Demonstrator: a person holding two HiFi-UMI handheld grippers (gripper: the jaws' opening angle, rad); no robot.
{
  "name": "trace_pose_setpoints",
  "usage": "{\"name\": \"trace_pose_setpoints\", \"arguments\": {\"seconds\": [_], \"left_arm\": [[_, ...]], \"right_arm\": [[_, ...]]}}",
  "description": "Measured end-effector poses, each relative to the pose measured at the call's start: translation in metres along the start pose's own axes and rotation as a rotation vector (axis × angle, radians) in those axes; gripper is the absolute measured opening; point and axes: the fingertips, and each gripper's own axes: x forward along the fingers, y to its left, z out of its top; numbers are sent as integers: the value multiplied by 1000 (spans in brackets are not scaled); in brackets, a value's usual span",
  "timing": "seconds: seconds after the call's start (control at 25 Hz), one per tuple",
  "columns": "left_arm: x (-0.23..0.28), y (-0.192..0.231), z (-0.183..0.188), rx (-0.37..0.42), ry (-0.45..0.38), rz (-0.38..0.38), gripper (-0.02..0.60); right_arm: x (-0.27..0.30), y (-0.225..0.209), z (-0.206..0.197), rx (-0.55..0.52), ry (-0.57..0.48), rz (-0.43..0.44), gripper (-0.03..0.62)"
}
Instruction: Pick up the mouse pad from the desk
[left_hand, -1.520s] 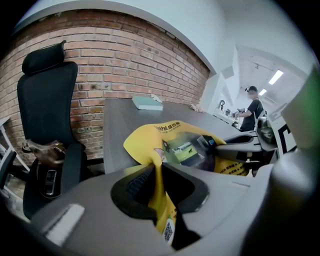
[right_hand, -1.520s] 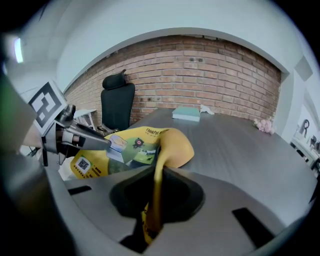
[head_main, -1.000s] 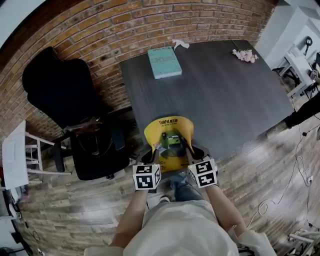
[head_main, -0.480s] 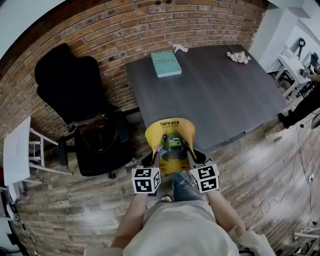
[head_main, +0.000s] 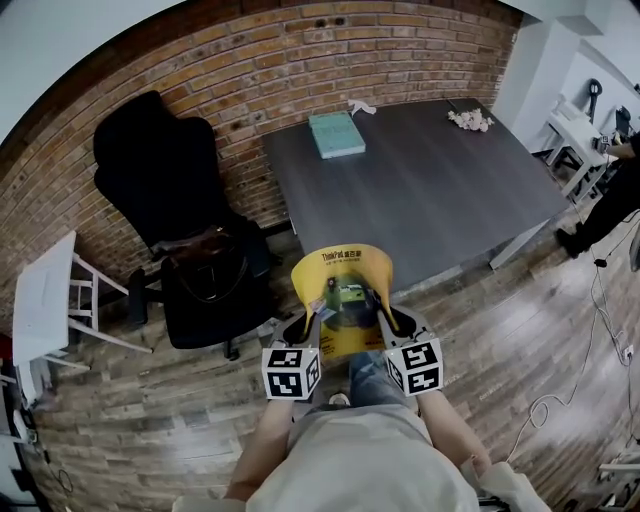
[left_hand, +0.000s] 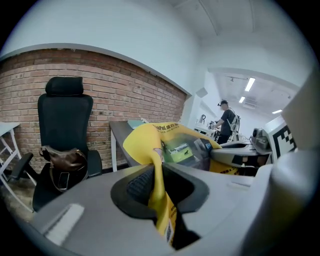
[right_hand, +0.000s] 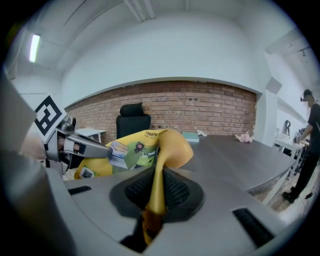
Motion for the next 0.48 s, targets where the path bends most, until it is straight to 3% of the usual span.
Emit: {"name": "trace_pose_setpoints", "arguments": {"seconds": [0.48], "left_arm": [[-52,-15,3,3,-80,-23,54]], "right_arm": [[-47,25,13,-17,-80,7,35]]}}
